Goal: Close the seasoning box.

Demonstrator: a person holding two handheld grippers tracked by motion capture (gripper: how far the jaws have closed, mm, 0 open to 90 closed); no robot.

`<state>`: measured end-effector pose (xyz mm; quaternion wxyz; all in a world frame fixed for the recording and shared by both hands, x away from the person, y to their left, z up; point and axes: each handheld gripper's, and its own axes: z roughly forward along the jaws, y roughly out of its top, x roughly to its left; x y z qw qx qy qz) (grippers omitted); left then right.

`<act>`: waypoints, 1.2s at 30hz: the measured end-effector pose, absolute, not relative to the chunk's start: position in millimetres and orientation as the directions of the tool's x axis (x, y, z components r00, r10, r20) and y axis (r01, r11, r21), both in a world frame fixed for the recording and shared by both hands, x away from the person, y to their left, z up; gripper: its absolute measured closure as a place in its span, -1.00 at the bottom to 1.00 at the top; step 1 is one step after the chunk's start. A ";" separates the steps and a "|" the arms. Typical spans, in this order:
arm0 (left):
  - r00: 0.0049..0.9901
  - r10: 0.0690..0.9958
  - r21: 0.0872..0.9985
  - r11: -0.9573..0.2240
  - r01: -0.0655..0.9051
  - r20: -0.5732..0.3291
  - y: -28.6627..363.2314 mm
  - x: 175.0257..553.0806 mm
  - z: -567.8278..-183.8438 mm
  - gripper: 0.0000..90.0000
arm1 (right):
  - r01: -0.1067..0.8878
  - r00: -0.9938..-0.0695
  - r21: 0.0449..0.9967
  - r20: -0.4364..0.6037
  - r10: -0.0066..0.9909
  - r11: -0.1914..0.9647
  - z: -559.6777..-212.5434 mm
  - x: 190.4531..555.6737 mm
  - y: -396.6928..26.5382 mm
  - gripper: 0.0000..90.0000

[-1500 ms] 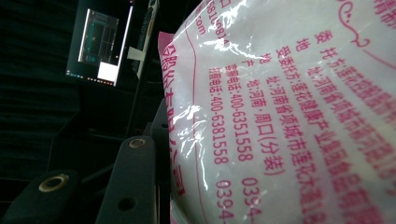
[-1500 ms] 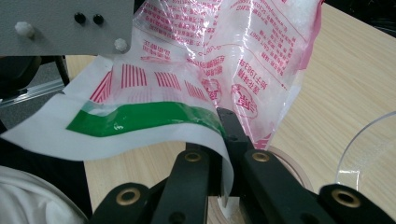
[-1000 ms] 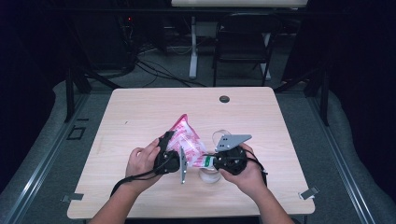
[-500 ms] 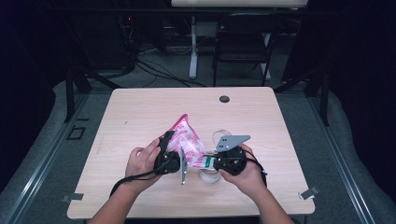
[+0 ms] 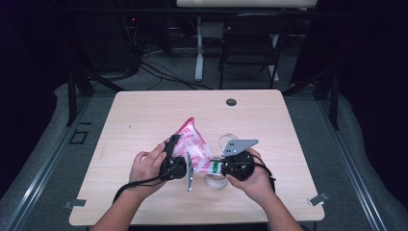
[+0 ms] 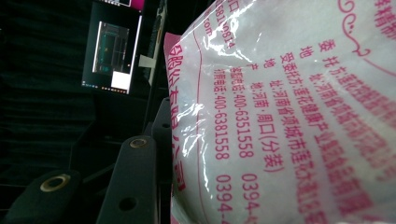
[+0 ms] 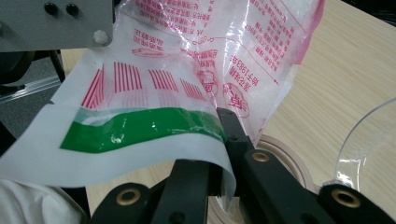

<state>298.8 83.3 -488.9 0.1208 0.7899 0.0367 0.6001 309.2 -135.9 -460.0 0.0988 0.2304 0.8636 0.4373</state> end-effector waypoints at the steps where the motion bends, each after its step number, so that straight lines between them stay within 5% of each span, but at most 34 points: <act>1: 0.276 0.201 0.233 -0.969 -0.087 0.940 83.2 298.8 -488.8 0.36 | 0.311 -0.876 0.799 0.030 0.482 0.515 -460.1 309.4 -136.0 1.00; 36: 0.254 0.162 0.195 -0.974 -0.112 0.954 76.5 297.7 -487.6 0.38 | 0.342 -0.863 0.784 0.045 0.503 0.518 -469.1 312.5 -140.7 1.00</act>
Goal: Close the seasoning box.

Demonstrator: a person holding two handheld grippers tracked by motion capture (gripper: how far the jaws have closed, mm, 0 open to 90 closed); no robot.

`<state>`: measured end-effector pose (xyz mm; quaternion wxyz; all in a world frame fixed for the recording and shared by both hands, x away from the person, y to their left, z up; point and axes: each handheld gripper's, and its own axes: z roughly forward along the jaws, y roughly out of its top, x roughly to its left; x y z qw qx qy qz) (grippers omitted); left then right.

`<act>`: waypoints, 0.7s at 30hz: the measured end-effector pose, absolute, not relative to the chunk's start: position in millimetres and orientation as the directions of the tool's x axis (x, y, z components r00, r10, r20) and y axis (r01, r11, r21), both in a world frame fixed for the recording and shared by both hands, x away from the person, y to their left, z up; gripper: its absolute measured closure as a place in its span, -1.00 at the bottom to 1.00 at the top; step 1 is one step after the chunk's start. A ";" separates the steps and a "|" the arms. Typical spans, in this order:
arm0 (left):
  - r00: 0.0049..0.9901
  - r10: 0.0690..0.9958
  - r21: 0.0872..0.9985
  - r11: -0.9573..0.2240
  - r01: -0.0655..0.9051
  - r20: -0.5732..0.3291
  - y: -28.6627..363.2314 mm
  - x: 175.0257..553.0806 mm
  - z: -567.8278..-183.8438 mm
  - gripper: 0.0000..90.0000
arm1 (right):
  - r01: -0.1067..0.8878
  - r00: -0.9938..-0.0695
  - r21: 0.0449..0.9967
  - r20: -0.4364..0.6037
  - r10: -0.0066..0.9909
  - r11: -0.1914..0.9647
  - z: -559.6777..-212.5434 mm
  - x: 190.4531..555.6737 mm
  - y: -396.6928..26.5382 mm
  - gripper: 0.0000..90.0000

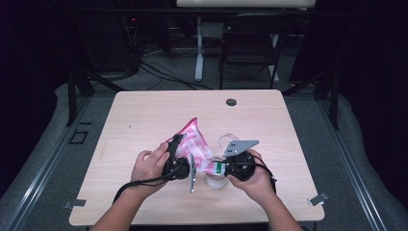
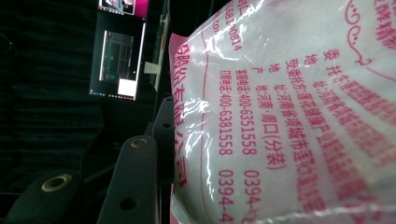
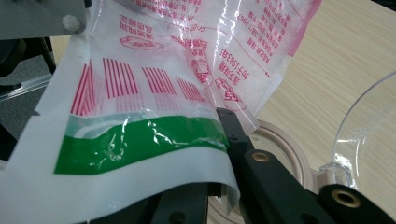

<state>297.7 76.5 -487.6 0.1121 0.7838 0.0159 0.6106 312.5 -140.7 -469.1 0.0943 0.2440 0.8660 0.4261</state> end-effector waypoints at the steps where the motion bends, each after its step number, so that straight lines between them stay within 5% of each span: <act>1: 0.255 0.164 0.197 -0.974 -0.111 0.953 76.2 297.5 -487.1 0.38 | 0.343 -0.862 0.784 0.045 0.504 0.517 -469.6 312.7 -140.7 1.00; 21: 0.248 0.158 0.191 -0.975 -0.115 0.956 75.4 298.1 -487.2 0.38 | 0.358 -0.860 0.779 0.060 0.507 0.515 -474.9 315.4 -140.7 1.00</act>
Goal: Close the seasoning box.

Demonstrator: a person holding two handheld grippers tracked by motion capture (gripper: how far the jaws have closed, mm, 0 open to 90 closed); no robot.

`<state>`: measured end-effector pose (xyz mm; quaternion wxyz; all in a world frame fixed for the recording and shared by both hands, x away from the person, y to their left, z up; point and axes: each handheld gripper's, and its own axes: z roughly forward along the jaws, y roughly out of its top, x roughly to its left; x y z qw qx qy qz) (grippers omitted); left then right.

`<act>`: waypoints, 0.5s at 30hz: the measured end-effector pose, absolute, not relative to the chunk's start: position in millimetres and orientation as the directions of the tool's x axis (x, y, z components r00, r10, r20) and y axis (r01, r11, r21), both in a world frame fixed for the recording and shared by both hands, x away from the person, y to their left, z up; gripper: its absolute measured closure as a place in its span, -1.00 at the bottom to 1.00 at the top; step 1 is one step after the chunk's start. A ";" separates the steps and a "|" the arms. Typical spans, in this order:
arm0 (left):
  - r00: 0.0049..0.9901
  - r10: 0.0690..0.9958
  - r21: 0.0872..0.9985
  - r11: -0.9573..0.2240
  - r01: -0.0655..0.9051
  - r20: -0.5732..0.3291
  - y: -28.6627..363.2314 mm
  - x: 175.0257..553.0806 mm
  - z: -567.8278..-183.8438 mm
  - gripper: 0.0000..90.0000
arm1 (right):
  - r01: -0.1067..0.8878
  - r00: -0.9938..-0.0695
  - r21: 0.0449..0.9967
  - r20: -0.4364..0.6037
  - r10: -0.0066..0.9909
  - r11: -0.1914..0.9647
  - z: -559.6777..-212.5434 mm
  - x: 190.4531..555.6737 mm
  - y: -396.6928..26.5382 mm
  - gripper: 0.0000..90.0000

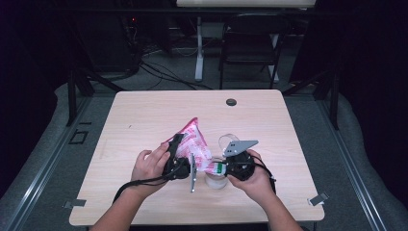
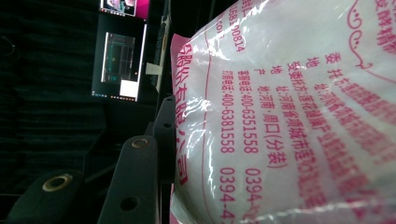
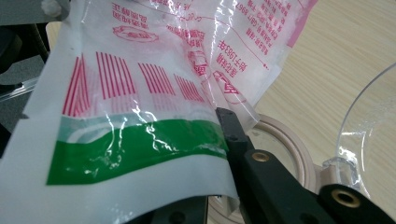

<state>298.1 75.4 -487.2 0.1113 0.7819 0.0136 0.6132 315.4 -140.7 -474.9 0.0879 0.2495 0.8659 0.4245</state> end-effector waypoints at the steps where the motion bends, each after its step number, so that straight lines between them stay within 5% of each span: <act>1: 0.248 0.157 0.190 -0.975 -0.115 0.956 75.4 298.1 -487.2 0.38 | 0.357 -0.860 0.779 0.060 0.506 0.516 -475.1 315.4 -140.6 1.00; 15: 0.248 0.155 0.189 -0.975 -0.120 0.956 75.5 297.2 -486.8 0.42 | 0.359 -0.862 0.773 0.060 0.504 0.523 -476.3 315.9 -140.3 1.00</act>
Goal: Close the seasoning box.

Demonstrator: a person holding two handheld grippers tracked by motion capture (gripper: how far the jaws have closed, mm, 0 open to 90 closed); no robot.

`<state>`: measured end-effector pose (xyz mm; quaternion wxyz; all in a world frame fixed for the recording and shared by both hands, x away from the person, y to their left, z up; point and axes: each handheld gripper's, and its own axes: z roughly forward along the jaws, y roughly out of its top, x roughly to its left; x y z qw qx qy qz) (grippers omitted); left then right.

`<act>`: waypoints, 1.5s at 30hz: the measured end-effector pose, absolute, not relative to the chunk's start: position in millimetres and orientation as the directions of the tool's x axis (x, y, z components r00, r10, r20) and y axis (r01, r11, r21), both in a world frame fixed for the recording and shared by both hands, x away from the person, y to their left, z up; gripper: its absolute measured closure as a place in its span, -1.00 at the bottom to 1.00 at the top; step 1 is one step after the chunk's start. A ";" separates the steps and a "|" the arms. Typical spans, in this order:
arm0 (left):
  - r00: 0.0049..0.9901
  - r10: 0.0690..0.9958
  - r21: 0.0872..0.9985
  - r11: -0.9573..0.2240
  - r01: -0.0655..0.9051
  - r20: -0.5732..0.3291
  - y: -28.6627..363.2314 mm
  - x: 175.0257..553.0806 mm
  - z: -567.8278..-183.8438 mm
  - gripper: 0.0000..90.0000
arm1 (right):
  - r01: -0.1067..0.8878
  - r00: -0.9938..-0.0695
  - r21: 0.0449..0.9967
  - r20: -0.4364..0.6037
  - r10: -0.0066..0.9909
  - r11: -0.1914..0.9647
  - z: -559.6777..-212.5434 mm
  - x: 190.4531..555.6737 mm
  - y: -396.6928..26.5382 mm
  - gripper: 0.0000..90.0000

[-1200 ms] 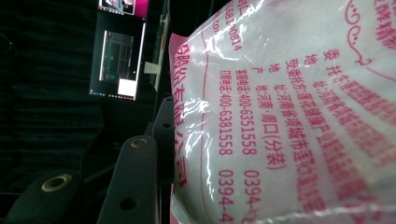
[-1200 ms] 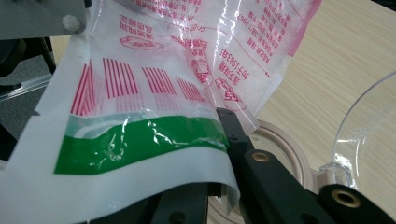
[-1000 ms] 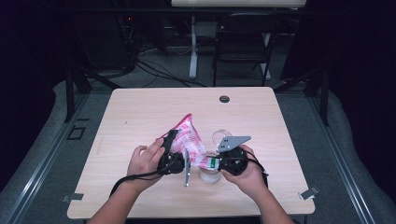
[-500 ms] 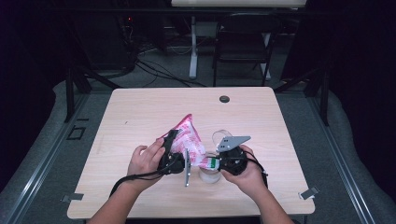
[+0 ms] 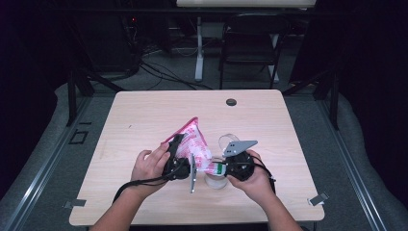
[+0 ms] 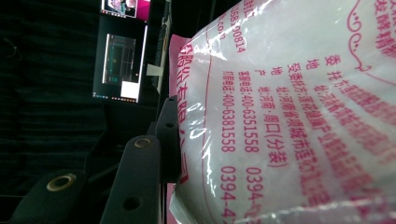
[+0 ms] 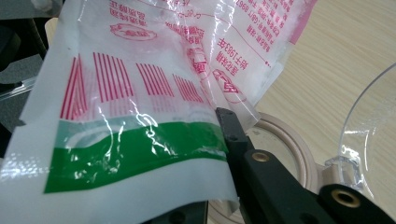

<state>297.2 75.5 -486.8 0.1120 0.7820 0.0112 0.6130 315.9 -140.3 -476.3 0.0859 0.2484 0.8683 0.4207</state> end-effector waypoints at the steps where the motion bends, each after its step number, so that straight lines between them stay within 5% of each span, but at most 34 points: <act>1: 0.247 0.154 0.188 -0.975 -0.120 0.957 75.5 297.1 -486.7 0.42 | 0.359 -0.861 0.773 0.058 0.505 0.523 -476.2 315.7 -140.2 1.00; 45: 0.213 0.139 0.172 -0.974 -0.145 0.967 72.3 293.6 -481.6 0.43 | 0.364 -0.859 0.768 0.058 0.510 0.527 -478.3 316.9 -140.7 1.00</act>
